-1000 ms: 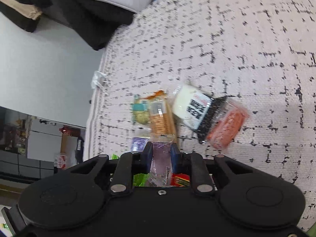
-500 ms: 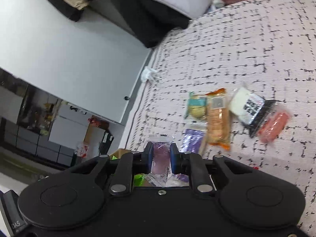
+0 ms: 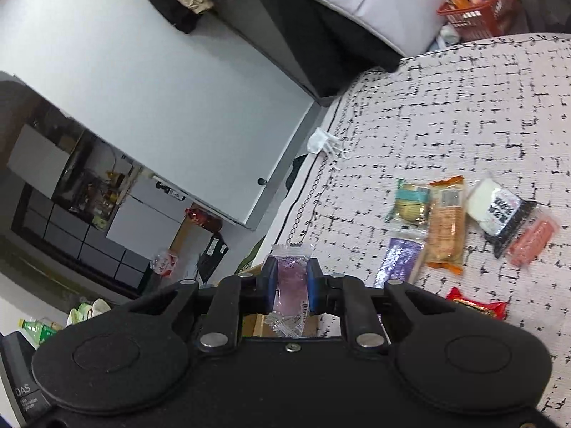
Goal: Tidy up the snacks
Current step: 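Carry the green and pink packets over the cardboard box with both grippers, then open both grippers to drop the packets into the box, then move both grippers back over the remaining snacks on the bed, then grasp the purple stick packet with the left gripper while the right gripper grasps an orange packet, then carry the purple and orange packets over the cardboard box with both grippers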
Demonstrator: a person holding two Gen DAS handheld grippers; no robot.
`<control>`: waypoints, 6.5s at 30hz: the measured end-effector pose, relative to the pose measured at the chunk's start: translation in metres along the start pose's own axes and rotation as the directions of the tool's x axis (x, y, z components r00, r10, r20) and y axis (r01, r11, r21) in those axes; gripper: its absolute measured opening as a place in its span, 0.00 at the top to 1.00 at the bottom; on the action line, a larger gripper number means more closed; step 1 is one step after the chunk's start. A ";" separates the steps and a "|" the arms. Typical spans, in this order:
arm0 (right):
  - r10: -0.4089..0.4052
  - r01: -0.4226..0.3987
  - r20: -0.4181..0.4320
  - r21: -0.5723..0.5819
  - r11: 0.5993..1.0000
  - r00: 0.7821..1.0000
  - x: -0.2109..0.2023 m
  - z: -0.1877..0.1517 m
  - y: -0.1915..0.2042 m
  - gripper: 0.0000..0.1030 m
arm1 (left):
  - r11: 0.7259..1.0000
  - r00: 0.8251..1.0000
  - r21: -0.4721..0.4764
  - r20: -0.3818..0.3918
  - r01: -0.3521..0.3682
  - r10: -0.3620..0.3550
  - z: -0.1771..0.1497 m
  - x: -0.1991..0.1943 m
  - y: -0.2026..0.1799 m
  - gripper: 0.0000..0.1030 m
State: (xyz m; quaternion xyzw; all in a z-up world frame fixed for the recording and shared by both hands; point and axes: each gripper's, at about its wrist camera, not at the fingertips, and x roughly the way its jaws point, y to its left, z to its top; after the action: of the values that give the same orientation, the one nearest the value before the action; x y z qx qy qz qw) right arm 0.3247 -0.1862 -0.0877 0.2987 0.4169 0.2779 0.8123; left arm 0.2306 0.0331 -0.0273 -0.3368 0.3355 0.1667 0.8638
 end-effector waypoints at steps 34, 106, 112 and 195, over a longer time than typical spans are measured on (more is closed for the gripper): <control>0.042 -0.076 -0.146 -0.237 0.968 0.988 0.078 -0.081 0.083 0.84 | 0.979 0.990 -0.150 -0.051 -0.136 0.129 0.030 0.015 0.119 0.58; -0.308 0.309 -0.025 0.062 0.949 0.951 -0.049 0.021 -0.069 0.00 | 0.983 0.991 0.165 -0.094 -0.077 0.094 -0.024 0.015 -0.020 0.00; -0.343 0.346 -0.047 0.136 0.928 0.938 -0.039 0.023 -0.092 0.00 | 0.983 0.990 0.179 -0.128 -0.031 0.055 -0.030 0.036 -0.026 0.00; -0.192 0.190 0.042 0.049 0.981 0.980 -0.014 0.010 -0.021 0.80 | 0.963 0.993 0.265 -0.087 -0.048 0.074 -0.035 0.031 -0.030 0.56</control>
State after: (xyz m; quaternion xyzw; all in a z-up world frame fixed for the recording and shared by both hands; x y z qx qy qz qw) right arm 0.3305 -0.2122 -0.0906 0.2820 0.4306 0.1821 0.8378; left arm 0.2521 -0.0111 -0.0540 -0.2164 0.4060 0.1309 0.8782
